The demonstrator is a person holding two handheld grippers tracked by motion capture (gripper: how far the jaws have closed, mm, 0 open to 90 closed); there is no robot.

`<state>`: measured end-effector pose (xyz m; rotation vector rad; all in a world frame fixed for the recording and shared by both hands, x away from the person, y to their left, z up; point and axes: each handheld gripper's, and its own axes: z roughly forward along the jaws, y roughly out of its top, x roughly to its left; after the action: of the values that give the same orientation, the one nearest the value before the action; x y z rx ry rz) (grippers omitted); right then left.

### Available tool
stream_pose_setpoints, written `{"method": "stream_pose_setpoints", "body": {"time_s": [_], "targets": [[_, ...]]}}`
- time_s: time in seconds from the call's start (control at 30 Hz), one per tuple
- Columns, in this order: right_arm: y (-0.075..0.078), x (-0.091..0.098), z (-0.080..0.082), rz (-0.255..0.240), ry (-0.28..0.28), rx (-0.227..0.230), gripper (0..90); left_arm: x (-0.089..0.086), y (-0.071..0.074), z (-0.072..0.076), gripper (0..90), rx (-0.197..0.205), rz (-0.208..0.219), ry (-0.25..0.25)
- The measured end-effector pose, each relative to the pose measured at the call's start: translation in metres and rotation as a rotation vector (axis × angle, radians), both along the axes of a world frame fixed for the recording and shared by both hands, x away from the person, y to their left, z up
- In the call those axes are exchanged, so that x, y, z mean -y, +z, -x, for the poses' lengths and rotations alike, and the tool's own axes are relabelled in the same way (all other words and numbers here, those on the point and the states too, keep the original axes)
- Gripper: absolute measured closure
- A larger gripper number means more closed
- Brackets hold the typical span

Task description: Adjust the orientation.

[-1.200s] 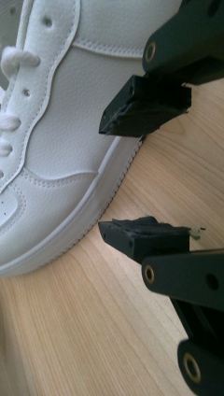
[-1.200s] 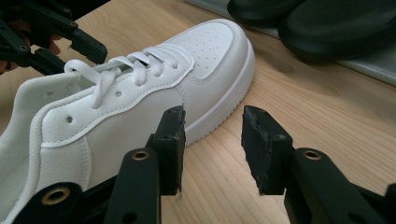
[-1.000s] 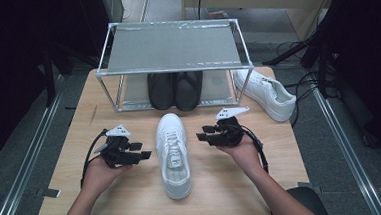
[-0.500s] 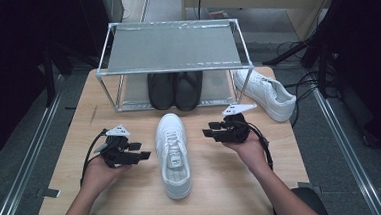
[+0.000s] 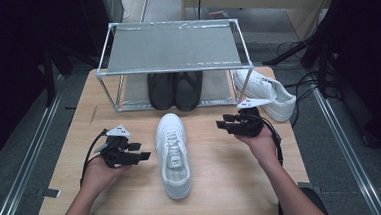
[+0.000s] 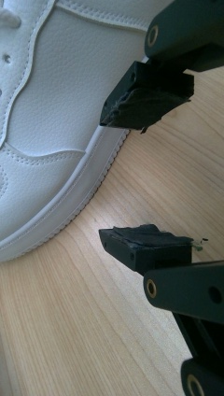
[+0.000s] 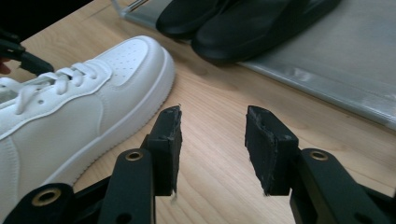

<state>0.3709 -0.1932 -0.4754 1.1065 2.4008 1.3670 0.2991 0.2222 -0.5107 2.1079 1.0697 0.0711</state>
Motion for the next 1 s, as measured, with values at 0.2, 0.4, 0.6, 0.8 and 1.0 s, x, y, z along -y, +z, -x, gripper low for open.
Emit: {"method": "stream_pose_setpoints", "body": {"time_s": [0.2,0.4,0.6,0.8,1.0], "targets": [[0.002,0.015,-0.006,0.012,-0.039,-0.002,56.8,0.001,0.000,0.000,39.5,0.000,-0.008,-0.005],[0.002,0.031,-0.014,0.008,-0.087,-0.010,57.0,0.001,-0.001,0.000,39.3,-0.005,-0.008,-0.007],[0.001,0.046,-0.023,0.007,-0.139,-0.008,57.8,0.002,-0.002,0.000,38.9,-0.012,-0.013,-0.012],[0.001,0.055,-0.031,0.034,-0.168,-0.015,58.5,0.002,-0.002,-0.001,38.9,-0.013,-0.014,-0.015],[0.000,0.070,-0.043,0.042,-0.230,0.010,59.7,0.002,-0.002,-0.001,38.9,-0.013,-0.016,-0.016]]}}
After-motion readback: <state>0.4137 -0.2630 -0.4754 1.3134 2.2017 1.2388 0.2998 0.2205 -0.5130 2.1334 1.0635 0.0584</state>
